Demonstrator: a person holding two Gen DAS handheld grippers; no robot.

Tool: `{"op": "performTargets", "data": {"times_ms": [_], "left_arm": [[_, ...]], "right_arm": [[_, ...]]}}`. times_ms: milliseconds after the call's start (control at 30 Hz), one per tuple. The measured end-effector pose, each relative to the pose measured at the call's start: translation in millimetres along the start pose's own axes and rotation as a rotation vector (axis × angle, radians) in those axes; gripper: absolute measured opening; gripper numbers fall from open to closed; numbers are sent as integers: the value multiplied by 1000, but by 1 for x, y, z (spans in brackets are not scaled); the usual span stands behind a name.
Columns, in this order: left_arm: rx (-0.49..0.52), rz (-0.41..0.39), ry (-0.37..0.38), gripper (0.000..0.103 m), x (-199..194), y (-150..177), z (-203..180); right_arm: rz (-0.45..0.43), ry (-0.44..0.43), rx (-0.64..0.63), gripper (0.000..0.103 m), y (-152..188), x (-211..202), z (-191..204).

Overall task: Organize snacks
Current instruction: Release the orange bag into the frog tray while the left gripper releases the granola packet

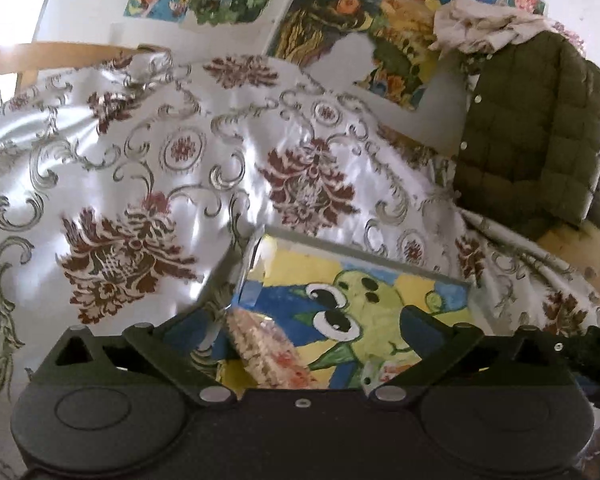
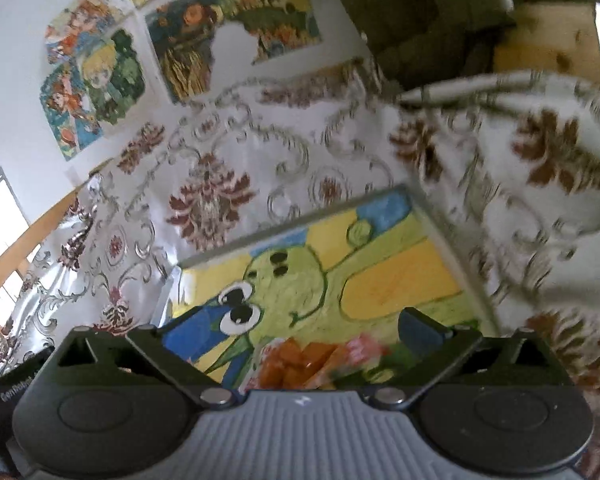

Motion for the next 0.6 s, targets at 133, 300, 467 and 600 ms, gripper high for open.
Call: {"op": "performTargets", "data": {"times_ms": [133, 300, 467, 600], "left_arm": [[33, -24, 4, 102, -22, -3, -13], [76, -55, -29, 102, -57, 3, -26], [176, -49, -40, 102, -85, 15, -38], [207, -53, -79, 102, -110, 26, -42]], "right_arm": [[-60, 1, -40, 103, -9, -26, -1], [-111, 32, -92, 103, -8, -56, -1], [-140, 65, -94, 103, 7, -89, -5], [-136, 74, -87, 103, 21, -114, -11]]}}
Point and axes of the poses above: each gripper's, at about its wrist camera, not at the fingertips, and x roughly the way its jaws point, z to its left, y to its underside, the point moved 5 cm from there along x, roughly the way its jaws point, and after that the axes turned 3 degrees about -z, right-handed, at the moved point
